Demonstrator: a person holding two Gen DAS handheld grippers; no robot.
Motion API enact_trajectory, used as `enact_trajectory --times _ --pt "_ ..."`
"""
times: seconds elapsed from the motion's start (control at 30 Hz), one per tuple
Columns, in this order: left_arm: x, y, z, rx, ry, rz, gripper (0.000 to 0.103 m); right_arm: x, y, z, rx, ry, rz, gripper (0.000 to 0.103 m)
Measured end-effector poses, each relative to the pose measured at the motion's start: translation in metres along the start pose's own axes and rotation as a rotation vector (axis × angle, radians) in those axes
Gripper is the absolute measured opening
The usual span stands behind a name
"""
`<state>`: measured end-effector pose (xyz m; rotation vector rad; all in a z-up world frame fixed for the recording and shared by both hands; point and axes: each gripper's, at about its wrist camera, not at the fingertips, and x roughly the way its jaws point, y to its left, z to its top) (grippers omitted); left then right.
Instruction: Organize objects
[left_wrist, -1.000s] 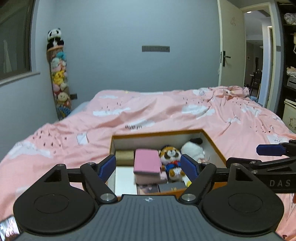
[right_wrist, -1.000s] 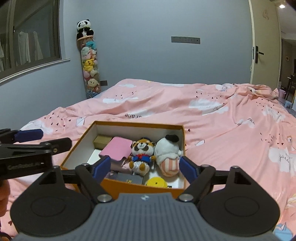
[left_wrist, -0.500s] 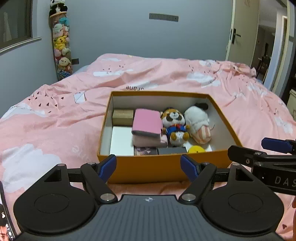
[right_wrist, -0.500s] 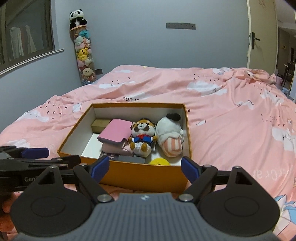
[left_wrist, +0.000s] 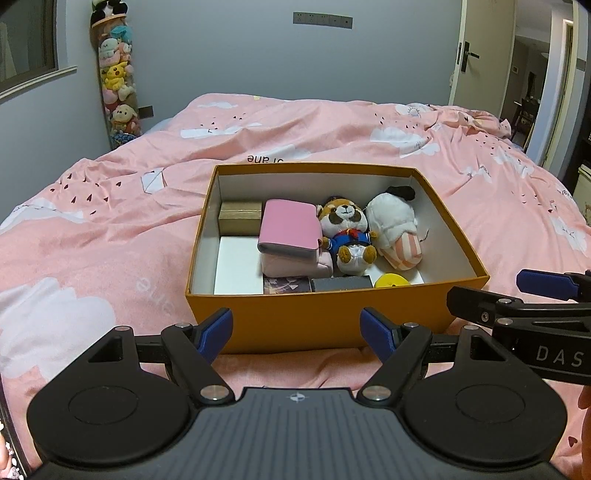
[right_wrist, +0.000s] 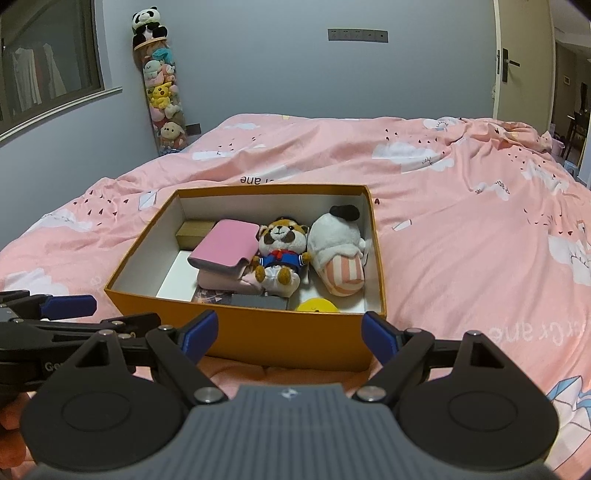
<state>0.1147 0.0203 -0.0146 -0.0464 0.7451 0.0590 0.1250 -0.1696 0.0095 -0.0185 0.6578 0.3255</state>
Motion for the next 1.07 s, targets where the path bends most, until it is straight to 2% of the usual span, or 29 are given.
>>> enact_trajectory --times 1.07 --pt "0.0005 0.0028 -0.0019 0.002 0.007 0.008 0.091 0.0049 0.0001 -0.002 -0.006 0.026 -0.003 0.085"
